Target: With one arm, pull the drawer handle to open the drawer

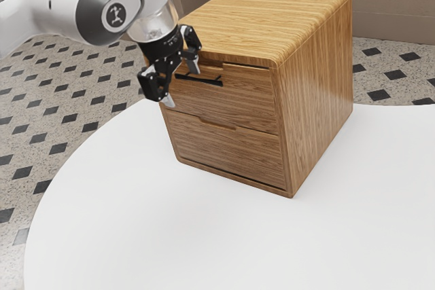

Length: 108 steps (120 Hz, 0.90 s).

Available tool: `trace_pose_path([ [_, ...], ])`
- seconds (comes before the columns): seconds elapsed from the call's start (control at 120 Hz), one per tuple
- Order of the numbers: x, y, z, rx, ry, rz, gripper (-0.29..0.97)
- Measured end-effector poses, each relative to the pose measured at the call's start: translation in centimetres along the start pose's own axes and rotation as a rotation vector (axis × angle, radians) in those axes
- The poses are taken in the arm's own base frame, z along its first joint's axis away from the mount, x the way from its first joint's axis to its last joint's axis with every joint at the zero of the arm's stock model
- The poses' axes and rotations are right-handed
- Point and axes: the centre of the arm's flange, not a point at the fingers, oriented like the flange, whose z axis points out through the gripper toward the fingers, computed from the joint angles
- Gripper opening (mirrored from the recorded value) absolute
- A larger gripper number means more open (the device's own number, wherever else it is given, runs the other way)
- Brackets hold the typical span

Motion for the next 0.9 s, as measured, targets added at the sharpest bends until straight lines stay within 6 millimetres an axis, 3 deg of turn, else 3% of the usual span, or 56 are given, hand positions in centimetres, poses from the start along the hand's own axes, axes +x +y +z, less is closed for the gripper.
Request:
trace_pose_path([
  [0.2, -0.2, -0.2, 1.4, 0.023, -0.002, -0.002, 0.68],
  [0.325, -0.2, -1.2, 0.1, 0.012, -0.026, -0.013, 0.68],
  [0.567, -0.4, -2.4, 1.5, 0.048, -0.049, -0.017, 0.68],
  [0.75, -0.5, -3.0, 1.1, 0.046, -0.052, -0.016, 0.67],
  [0.9, -0.5, -3.2, 0.5, 0.039, -0.058, -0.017, 0.59],
])
